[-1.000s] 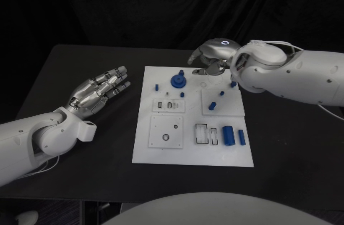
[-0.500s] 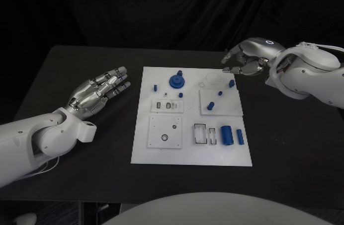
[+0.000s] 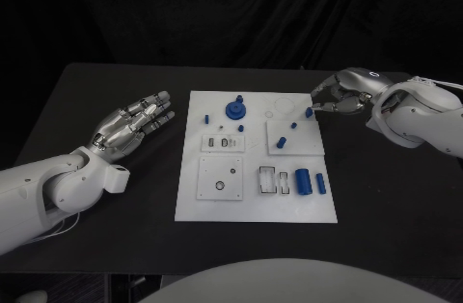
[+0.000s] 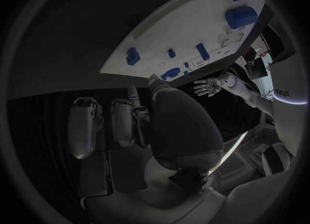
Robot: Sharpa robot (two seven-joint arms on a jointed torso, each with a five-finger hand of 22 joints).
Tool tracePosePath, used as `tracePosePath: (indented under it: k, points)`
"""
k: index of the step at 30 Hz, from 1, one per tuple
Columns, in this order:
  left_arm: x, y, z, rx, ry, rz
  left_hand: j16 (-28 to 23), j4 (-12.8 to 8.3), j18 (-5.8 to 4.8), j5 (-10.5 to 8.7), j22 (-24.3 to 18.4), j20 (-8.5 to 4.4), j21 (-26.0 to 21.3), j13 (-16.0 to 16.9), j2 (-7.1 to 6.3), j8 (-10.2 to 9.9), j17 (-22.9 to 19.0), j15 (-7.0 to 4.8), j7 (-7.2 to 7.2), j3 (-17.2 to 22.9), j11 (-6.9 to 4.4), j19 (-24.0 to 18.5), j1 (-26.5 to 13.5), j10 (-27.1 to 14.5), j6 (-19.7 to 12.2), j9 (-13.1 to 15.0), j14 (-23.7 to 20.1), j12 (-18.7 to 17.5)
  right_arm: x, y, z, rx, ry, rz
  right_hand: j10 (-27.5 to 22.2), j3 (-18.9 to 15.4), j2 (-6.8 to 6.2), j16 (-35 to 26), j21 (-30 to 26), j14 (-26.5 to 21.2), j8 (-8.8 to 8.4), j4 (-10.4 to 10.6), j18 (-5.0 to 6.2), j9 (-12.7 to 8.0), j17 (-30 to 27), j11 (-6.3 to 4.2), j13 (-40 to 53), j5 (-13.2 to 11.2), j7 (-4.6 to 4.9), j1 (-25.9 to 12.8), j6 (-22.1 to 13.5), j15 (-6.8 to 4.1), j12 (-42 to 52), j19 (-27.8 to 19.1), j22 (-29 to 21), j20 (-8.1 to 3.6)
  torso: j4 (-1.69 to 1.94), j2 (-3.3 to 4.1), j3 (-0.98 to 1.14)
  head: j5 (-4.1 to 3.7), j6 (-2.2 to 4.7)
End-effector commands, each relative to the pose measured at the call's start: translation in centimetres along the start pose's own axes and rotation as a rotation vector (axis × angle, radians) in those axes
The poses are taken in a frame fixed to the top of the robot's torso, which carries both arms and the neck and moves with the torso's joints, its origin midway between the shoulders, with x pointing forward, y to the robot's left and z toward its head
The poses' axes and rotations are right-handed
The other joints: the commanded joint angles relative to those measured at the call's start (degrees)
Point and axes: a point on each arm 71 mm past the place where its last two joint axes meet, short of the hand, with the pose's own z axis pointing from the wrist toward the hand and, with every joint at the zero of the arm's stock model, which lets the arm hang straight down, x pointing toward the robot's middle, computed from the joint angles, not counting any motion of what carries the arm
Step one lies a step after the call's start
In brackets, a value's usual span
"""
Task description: Assemble the parts on the task board
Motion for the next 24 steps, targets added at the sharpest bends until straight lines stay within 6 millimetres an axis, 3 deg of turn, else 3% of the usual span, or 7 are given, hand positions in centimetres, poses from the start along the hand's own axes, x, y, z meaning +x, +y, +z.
tracePosePath:
  k: [1,6,12,15,18,24]
  points:
    - [0.2,-0.2,0.1,0.048,0.012,-0.013,0.23,-0.07,0.80,0.26,0.06,0.56,0.17,0.05,0.09,0.00,0.06,0.38,0.05,0.42,0.38,0.00,-0.14,-0.08,0.02,0.03,0.14,0.16,0.3,-0.4,-0.2,0.005,-0.012,0.008,1.43,-0.36,-0.52,-0.26,-0.22,2.85,-0.21,0.05,-0.71,-0.07,0.59,-0.38,8.14,-0.34,0.02,0.36,-0.28,-0.38,-0.13,0.17,10.02,-0.31,-0.25,0.16,0.11,0.06,-0.01]
    - [0.2,0.0,0.1,0.046,0.014,-0.016,0.23,-0.10,0.79,0.27,0.06,0.58,0.17,0.04,0.10,-0.02,0.06,0.40,0.05,0.54,0.40,0.00,-0.16,-0.12,-0.03,0.02,0.13,0.13,1.1,-0.8,-0.2,0.025,0.019,0.008,1.28,-0.44,-0.79,-0.56,-0.55,2.80,-0.40,0.06,-0.65,-0.15,0.26,-0.35,7.89,-0.45,0.07,0.72,-0.56,-0.36,-0.25,0.02,9.89,-0.32,0.03,0.15,-0.03,-0.21,-0.01]
    - [0.1,0.0,-0.1,0.044,0.011,-0.016,0.23,-0.10,0.79,0.27,0.06,0.58,0.17,0.04,0.10,-0.02,0.06,0.40,0.05,0.54,0.40,0.00,-0.16,-0.12,-0.03,0.02,0.13,0.13,1.8,-0.9,-0.1,0.033,0.041,0.008,0.49,0.09,-0.45,-1.79,-1.75,2.44,-0.62,-0.14,-0.41,-0.25,-1.05,-0.23,6.75,1.02,0.19,2.85,-0.75,-0.25,-0.84,-0.49,9.47,-0.23,-0.08,0.15,-0.18,-0.18,-0.01]
    - [0.1,0.0,-0.2,0.043,0.009,-0.015,0.23,-0.10,0.79,0.27,0.06,0.58,0.17,0.04,0.10,-0.02,0.06,0.40,0.05,0.54,0.40,0.00,-0.16,-0.12,-0.03,0.02,0.13,0.13,2.0,-0.9,0.2,0.035,0.043,0.007,0.26,0.28,-0.38,-2.27,-2.21,2.30,-0.68,-0.29,-0.34,-0.28,-1.54,-0.20,6.43,2.23,0.23,3.95,-0.75,-0.21,-1.02,-0.66,9.33,-0.19,-0.33,0.20,-0.13,0.09,-0.01]
    - [0.0,0.0,-0.3,0.041,0.007,-0.015,0.23,-0.10,0.79,0.27,0.06,0.58,0.17,0.04,0.10,-0.02,0.06,0.40,0.05,0.54,0.40,0.00,-0.16,-0.12,-0.03,0.02,0.13,0.13,2.2,-0.9,0.4,0.039,0.044,0.005,-0.08,0.37,-0.35,-2.72,-2.75,2.17,-0.83,-0.38,-0.22,-0.35,-2.03,-0.20,5.94,2.58,0.22,4.48,-0.97,-0.20,-1.27,-0.90,9.13,-0.18,-0.18,0.08,-0.12,-0.01,-0.01]
    - [0.0,0.0,-0.3,0.040,0.008,-0.016,0.23,-0.16,0.79,0.26,0.05,0.61,0.16,0.05,0.10,-0.03,0.06,0.43,0.08,0.73,0.43,-0.02,-0.18,-0.11,-0.05,0.01,0.14,0.16,2.6,-0.9,0.8,0.057,0.050,0.003,-0.64,0.36,-0.38,-3.58,-3.93,1.86,-1.18,-0.40,0.03,-0.50,-2.94,-0.17,5.18,2.79,0.24,5.04,-1.60,-0.17,-1.68,-1.44,8.66,-0.14,-0.27,0.11,-0.07,0.28,-0.01]
